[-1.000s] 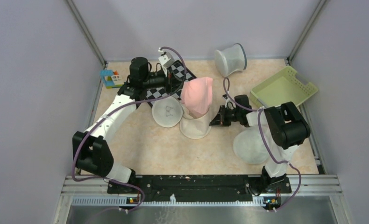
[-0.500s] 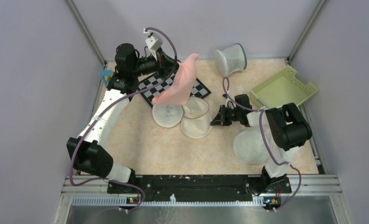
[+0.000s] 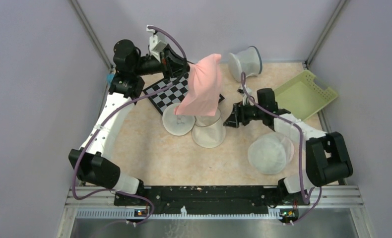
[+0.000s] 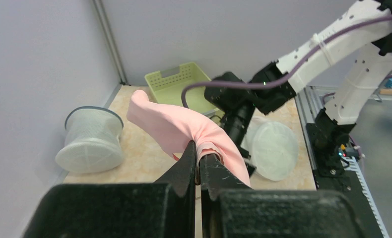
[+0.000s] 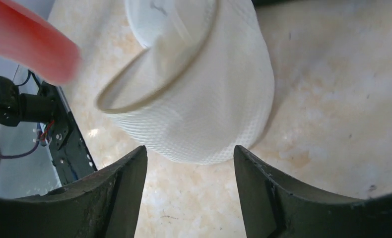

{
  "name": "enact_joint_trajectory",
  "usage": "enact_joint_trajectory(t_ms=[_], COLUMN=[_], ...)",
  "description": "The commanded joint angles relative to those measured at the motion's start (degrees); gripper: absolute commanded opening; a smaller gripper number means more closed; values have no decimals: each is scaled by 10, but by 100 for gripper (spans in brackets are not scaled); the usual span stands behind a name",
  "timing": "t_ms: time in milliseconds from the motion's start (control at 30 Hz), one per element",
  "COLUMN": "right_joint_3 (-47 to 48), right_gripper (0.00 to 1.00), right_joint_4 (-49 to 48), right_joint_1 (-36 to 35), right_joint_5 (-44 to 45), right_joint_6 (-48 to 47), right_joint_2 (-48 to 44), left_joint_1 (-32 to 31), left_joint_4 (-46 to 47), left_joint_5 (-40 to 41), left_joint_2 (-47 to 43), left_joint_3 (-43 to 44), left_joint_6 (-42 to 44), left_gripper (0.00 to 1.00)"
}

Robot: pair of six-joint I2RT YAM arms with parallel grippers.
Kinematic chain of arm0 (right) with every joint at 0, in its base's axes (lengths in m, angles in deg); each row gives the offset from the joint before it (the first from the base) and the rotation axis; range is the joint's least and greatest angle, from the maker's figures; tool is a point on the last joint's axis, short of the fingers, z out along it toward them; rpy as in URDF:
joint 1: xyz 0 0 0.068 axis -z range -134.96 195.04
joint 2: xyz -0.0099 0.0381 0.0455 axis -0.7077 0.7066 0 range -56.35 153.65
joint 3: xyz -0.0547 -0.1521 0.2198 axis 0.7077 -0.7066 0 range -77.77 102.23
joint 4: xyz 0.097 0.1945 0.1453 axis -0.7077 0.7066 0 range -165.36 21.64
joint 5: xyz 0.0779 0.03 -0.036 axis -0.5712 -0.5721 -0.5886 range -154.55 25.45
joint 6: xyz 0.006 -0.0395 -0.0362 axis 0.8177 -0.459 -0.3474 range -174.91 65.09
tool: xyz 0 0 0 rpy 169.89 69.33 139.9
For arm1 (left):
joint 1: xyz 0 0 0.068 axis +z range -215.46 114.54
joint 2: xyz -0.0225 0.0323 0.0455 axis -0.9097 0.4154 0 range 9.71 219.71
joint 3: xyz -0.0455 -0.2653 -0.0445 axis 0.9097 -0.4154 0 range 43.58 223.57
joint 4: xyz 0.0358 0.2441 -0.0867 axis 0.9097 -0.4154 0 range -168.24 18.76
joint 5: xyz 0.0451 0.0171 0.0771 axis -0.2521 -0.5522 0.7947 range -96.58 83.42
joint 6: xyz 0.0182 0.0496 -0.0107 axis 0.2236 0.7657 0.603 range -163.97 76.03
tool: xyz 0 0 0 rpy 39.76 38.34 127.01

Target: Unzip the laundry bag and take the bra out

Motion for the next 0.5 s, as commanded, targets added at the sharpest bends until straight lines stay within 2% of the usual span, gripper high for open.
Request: enact_joint_trajectory(t_ms=[0, 133, 233, 333, 467], right_joint_3=[73, 111, 138, 175, 219], right_gripper=[64, 67, 70, 73, 74], right_joint_4=[138, 214, 232, 232, 185], right_joint_1=[7, 14, 14, 13, 14], right_joint_5=[-56, -97, -152, -181, -211], right_joint_6=[-112, -152, -149, -117, -44], right_joint_2=[-81, -143, -179, -191, -171], left_joint_1=[0, 0, -1, -3, -14], left_joint_4=[57, 47, 26, 10, -12], left_joint_5=[-81, -128, -154, -174, -204], left_joint_2=[-10, -17, -26, -34, -45], left_joint_3=[4, -5, -20, -28, -36], left_joint_6=[-5, 34, 81, 122, 157], left_gripper=[0, 0, 0, 0, 0])
